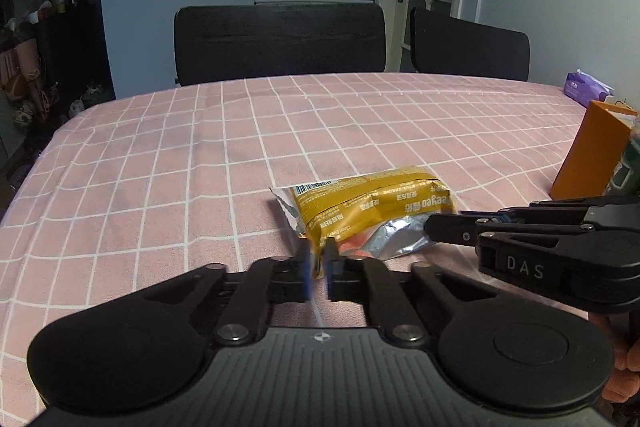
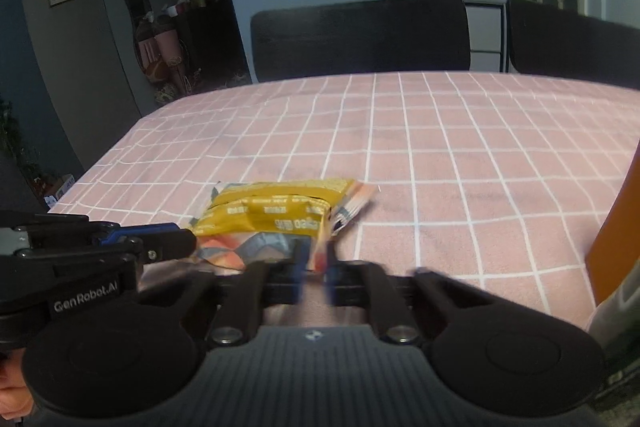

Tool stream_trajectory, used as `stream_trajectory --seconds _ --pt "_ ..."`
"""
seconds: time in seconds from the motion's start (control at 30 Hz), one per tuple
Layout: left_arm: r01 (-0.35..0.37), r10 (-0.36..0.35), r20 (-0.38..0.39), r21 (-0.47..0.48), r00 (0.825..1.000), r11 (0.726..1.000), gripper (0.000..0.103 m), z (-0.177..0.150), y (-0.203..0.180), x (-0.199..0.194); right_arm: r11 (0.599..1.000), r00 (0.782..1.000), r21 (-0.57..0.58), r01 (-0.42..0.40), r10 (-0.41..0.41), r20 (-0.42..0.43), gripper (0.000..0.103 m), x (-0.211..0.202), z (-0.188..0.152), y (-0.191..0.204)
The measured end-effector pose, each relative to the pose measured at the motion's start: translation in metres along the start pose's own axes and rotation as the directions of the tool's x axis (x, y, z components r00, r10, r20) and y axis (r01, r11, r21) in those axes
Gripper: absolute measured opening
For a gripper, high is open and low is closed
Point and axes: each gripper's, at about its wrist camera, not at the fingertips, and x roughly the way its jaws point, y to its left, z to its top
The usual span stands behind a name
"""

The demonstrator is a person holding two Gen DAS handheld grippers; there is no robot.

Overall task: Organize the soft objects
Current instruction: 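Grasp the yellow snack packet edge with both grippers together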

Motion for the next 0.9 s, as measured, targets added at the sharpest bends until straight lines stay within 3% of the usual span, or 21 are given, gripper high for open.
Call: stream_trajectory --seconds 0.3,0.53,0.6,0.67,0.7,0.9 --pt "0.011 -0.010 0.019 -0.016 1.000 1.000 0.000 -0.010 -0.006 -0.031 1.000 0.999 -0.023 0.018 -0.017 0.041 0.000 -0.033 -0.004 0.010" --pt "0.030 -0.030 0.002 0.010 1.000 0.999 0.001 -0.033 -0.024 -0.072 1.000 1.000 0.007 -0.016 0.016 0.023 0.000 -0.074 -0.032 0.015" --pt "0.002 -0.003 0.010 0.055 1.000 0.998 0.017 -0.043 -0.032 -0.081 0.999 0.999 0.023 -0.029 0.029 0.024 0.000 -0.086 -0.042 0.012" --pt "-0.027 0.026 0.016 0.095 1.000 0.995 0.062 -0.053 -0.040 -0.086 0.999 0.999 0.029 -0.031 0.030 0.019 0.000 -0.096 -0.050 0.010" --pt "-0.034 0.032 0.017 0.109 0.999 0.993 0.069 -0.057 -0.043 -0.087 0.999 0.999 0.029 -0.031 0.030 0.017 0.000 -0.101 -0.054 0.008" --pt "0.003 0.000 -0.024 0.093 1.000 0.996 0.071 -0.065 -0.048 -0.068 0.997 0.999 0.071 -0.028 0.030 -0.024 0.000 -0.101 -0.067 -0.004"
